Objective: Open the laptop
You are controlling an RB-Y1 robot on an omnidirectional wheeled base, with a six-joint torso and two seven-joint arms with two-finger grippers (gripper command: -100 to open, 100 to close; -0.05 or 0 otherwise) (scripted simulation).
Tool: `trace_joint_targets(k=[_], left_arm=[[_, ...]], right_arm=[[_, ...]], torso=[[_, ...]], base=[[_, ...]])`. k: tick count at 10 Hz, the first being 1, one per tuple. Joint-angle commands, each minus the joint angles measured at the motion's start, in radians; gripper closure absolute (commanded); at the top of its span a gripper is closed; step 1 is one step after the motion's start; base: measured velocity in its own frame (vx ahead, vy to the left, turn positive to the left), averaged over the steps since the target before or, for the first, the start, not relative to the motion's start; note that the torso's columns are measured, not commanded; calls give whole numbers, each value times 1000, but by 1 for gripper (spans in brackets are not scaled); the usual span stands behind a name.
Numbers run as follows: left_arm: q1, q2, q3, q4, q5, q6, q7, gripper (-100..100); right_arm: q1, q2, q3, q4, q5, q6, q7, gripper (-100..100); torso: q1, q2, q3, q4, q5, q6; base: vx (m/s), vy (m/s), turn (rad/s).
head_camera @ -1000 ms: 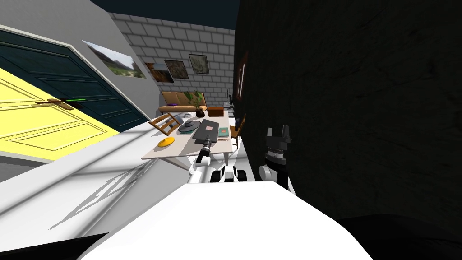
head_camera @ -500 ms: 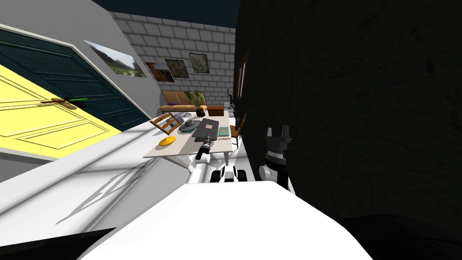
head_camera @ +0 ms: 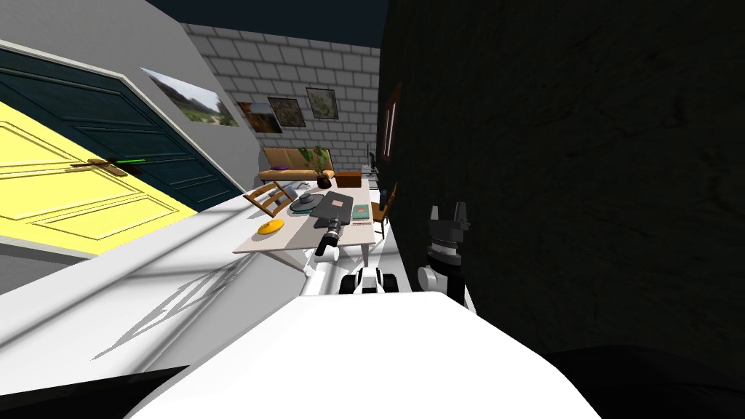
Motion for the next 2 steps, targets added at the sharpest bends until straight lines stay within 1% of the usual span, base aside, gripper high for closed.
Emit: trace_joint_targets(k=[1, 2], left_arm=[[0, 0, 0, 0, 0, 0, 0, 0], [0, 0, 0, 0, 0, 0, 0, 0]], right_arm=[[0, 0, 0, 0, 0, 0, 0, 0], [0, 0, 0, 0, 0, 0, 0, 0]], torso=[[0, 0, 0, 0, 0, 0], [0, 0, 0, 0, 0, 0]], base=[[0, 0, 0], [0, 0, 0]])
